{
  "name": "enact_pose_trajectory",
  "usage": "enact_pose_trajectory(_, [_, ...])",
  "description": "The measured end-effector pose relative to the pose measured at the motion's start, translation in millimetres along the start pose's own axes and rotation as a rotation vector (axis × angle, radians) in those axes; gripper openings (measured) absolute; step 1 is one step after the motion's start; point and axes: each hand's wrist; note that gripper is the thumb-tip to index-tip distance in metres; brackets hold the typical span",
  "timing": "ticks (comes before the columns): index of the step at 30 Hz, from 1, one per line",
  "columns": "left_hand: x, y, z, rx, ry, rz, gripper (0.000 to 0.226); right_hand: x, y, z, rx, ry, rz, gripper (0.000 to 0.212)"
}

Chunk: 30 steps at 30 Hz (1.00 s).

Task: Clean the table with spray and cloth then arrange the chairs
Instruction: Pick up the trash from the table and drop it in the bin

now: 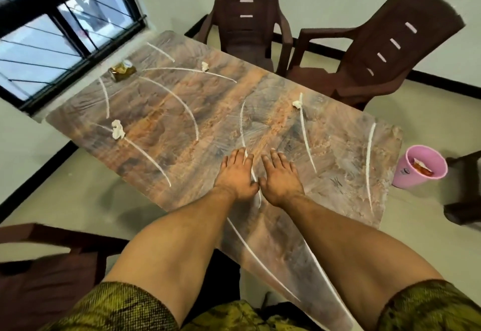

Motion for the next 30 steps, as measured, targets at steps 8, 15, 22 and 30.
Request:
enact_pose_trajectory(8, [120,-36,66,0.039,0.181,0.084,0.081,124,-15,-9,0.082,0.195,0.101,0.068])
enact_pose_trajectory(15, [238,-84,158,0.117,0.349,0.179,0.085,267,-50,-37,0.118,0.499,0.084,0.074])
enact_pose_trajectory(22, [319,-117,222,0.202,0.338,0.159,0.086,335,-75,-66,0.084,0.718,0.096,0.09])
enact_pose_trajectory(30, [379,-135,240,0.206,0.32,0.147,0.086,346,-49,-63,-0.035,0.752,0.002,0.036])
Point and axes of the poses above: each hand's wrist, its own x-axis towards the middle knuckle, its own y-axis out of the palm, z = x × y
